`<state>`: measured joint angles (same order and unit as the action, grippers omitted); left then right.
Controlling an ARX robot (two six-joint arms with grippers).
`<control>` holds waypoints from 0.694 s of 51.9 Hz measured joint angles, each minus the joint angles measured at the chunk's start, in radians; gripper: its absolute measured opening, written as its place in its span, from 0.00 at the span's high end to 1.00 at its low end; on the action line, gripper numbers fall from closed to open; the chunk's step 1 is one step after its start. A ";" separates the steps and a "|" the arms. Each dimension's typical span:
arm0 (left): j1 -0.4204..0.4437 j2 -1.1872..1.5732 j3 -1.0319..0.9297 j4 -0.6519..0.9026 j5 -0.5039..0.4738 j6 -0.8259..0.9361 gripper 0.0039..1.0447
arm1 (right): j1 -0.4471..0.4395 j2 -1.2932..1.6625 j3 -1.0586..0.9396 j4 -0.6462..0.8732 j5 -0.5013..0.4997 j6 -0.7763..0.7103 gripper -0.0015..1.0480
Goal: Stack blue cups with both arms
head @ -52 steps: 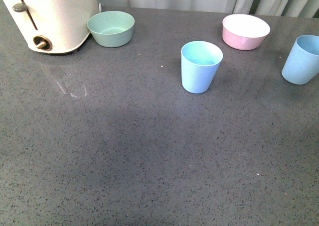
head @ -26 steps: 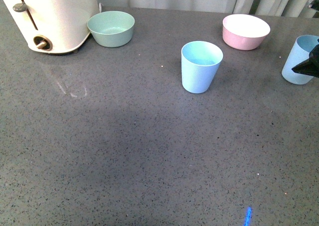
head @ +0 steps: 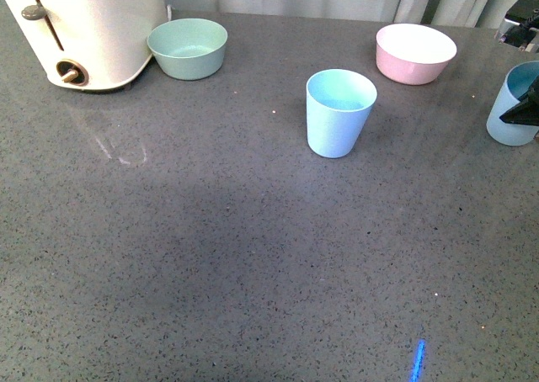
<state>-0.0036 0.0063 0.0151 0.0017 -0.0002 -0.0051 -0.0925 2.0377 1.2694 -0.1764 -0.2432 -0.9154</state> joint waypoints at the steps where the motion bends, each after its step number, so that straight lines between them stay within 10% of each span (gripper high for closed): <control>1: 0.000 0.000 0.000 0.000 0.000 0.000 0.08 | 0.000 -0.001 0.000 -0.004 -0.002 -0.002 0.90; 20: 0.000 0.000 0.000 0.000 0.000 0.000 0.08 | 0.013 -0.215 -0.005 -0.121 -0.116 -0.036 0.98; 36: 0.000 0.000 0.000 0.000 0.000 0.000 0.08 | 0.218 -0.338 -0.079 -0.158 -0.161 -0.021 0.98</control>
<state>-0.0036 0.0063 0.0151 0.0017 -0.0002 -0.0048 0.1257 1.6997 1.1908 -0.3344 -0.4046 -0.9360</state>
